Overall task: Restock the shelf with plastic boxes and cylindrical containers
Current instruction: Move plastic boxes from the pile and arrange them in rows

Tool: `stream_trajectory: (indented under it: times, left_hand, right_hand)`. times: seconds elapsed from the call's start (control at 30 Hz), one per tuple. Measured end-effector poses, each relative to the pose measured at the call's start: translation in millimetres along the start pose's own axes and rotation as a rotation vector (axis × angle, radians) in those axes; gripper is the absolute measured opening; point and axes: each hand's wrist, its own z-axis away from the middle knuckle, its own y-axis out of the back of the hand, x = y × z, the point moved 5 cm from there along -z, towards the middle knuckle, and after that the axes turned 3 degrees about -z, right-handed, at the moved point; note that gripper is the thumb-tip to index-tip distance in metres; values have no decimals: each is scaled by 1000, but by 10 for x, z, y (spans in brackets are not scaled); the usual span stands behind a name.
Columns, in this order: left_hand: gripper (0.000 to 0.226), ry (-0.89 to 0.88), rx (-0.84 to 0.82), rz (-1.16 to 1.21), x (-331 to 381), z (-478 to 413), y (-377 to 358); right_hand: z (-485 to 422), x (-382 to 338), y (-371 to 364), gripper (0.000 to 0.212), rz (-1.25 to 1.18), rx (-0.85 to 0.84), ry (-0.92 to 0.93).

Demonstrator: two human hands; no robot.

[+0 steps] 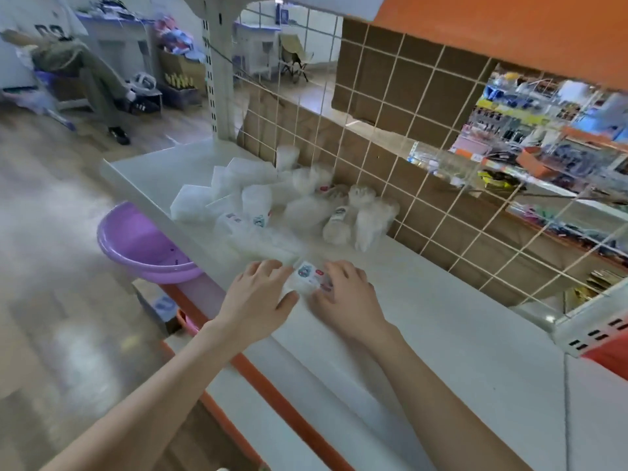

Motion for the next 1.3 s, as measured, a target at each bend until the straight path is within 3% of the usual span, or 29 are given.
stream_trajectory:
  times: [0.27,0.6,0.73,0.93,1.3]
  left_hand:
    - [46,-160,-14,-30,-300,-519,111]
    - [44,-339,18,-38,-77,-1003,128]
    - [50,-279,-53,-124,-3,-1290,22]
    - [43,-98,-152,-114,-39,-1545,-84]
    - [42,-182,-70,-13,32,-1354,189]
  right_hand:
    - [-291,-140,-132,36,23,12,-119]
    - [-120,143,-53,47,69,66,-350]
    - [-14,222,-39,49,66,94,-395]
    - [32,245,-50,50,22,108,-433]
    - [120,258,30,52,44,130,-518]
